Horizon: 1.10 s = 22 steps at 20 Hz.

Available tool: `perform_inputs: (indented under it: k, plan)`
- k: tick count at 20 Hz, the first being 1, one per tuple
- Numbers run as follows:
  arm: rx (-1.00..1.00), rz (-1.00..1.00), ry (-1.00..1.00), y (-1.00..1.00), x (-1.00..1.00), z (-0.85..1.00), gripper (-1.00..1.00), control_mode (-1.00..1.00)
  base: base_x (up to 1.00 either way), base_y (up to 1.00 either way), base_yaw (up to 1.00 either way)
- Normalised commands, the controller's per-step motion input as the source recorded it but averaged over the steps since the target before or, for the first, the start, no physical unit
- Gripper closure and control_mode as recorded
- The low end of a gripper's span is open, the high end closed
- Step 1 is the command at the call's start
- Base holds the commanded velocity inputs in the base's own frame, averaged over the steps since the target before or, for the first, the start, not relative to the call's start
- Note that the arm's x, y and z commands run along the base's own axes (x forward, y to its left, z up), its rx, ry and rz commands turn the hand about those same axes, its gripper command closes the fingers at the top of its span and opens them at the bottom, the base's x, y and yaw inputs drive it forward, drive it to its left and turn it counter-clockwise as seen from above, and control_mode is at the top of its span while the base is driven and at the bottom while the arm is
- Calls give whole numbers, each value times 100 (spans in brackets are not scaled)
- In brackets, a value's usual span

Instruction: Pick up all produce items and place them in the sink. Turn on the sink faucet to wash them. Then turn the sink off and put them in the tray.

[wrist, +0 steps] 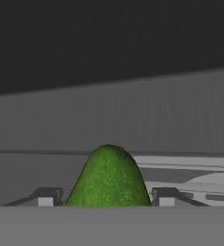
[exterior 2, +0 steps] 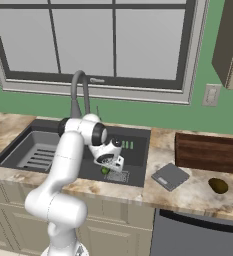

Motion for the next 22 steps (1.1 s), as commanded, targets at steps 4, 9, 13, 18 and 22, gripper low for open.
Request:
perform_inputs:
  k: [4,9,13,18,22]
  plan:
    - [0,-3,-1,-6,-21,61,-100,-100,0,0,0]
    - [0,-5,0,-7,-32,88,-100,-100,0,0,0]
    - [0,-5,-2,-31,-67,100,-100,-100,0,0,0]
    - [0,-6,-2,-48,-77,100,-100,-100,0,0,0]
    - [0,-5,-1,-46,-66,100,-100,-100,0,0,0]
